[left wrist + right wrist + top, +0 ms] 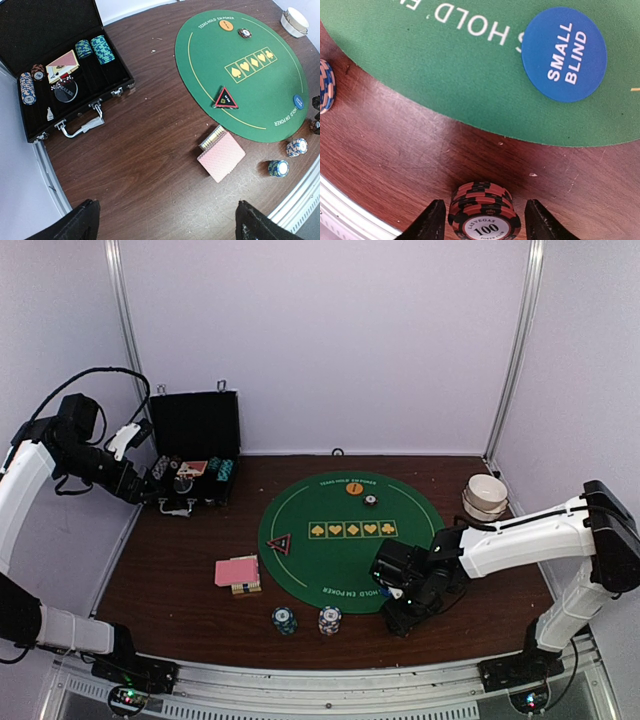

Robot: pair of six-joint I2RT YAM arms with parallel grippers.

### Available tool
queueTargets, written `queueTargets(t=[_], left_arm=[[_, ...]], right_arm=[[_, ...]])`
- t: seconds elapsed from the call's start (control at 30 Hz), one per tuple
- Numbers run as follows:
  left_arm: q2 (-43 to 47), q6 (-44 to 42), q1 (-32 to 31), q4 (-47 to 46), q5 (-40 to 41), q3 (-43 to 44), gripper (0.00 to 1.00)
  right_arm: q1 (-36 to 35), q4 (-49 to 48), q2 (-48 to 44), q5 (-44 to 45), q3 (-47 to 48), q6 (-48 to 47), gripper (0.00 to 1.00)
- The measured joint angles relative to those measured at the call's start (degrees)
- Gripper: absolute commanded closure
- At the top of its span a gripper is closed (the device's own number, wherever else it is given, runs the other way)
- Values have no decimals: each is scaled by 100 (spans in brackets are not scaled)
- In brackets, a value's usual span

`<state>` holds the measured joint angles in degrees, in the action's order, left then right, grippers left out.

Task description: Distribute texas hold em gaming equipment

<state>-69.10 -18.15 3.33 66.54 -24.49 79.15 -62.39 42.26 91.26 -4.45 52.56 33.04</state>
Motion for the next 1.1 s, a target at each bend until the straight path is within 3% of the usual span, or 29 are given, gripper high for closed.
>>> queueTargets(t=[0.6,0.83,1.1], left_arm=[[0,-2,0,0,2,0,3],[0,-4,0,0,2,0,3],[2,-35,0,0,-2,0,2]], right_arm=[[0,-4,0,0,0,20,69],[-11,48,0,50,13,13,84],[-24,581,-22,170,439,-72,89]])
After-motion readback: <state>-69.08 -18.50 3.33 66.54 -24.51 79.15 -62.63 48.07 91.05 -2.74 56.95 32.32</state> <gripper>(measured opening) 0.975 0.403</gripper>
